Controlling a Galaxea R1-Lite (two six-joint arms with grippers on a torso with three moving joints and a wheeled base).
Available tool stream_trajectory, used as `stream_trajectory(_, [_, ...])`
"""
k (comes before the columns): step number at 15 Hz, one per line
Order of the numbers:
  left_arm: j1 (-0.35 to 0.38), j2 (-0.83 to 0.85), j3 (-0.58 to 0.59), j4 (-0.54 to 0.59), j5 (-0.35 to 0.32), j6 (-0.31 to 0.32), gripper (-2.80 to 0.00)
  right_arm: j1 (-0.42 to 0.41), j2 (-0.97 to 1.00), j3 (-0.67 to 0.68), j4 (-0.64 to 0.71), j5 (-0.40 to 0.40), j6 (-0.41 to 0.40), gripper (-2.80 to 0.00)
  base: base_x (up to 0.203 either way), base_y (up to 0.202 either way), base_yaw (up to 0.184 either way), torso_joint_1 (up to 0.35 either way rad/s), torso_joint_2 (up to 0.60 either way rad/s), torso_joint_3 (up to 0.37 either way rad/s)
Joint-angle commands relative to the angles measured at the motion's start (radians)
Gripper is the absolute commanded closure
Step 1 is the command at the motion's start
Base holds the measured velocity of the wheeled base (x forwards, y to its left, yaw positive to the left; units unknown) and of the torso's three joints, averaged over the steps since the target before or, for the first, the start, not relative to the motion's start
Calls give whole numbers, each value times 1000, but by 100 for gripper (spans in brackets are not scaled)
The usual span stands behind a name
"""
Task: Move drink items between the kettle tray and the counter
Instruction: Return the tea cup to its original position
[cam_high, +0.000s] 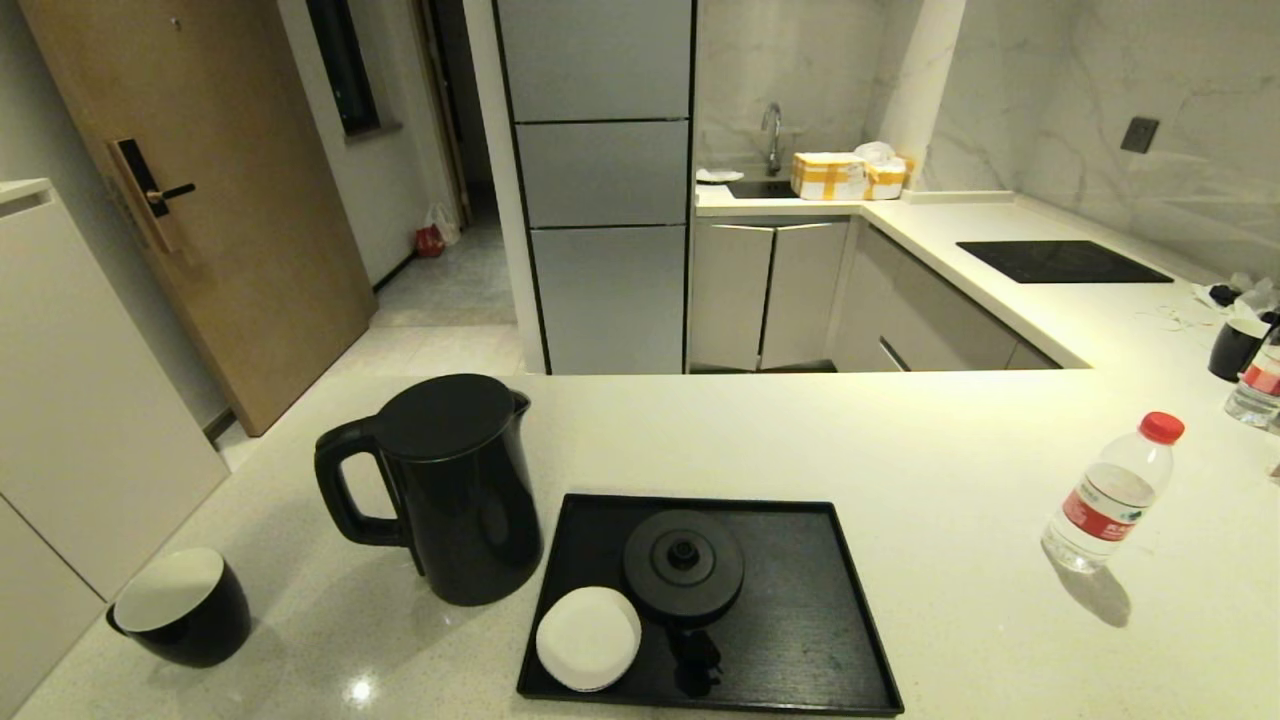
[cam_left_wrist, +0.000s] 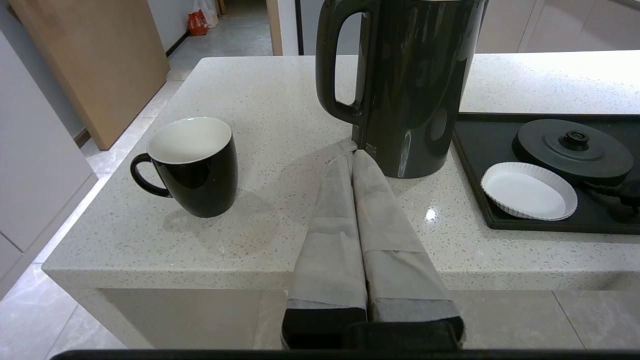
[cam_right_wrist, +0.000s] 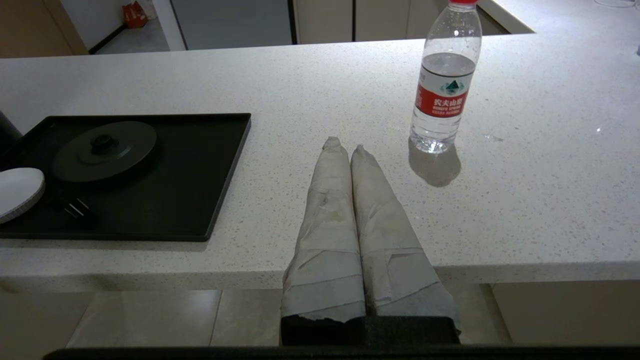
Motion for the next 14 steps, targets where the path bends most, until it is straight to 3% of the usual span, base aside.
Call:
stream_trajectory(1, [0, -2, 0, 0, 1, 0, 0, 1, 0, 3, 0, -1, 0, 0, 0, 0, 0, 0, 0, 0])
stream_trajectory(14, [0, -2, 0, 0, 1, 0, 0, 1, 0, 3, 0, 0, 0, 0, 0, 0, 0, 0, 0, 0])
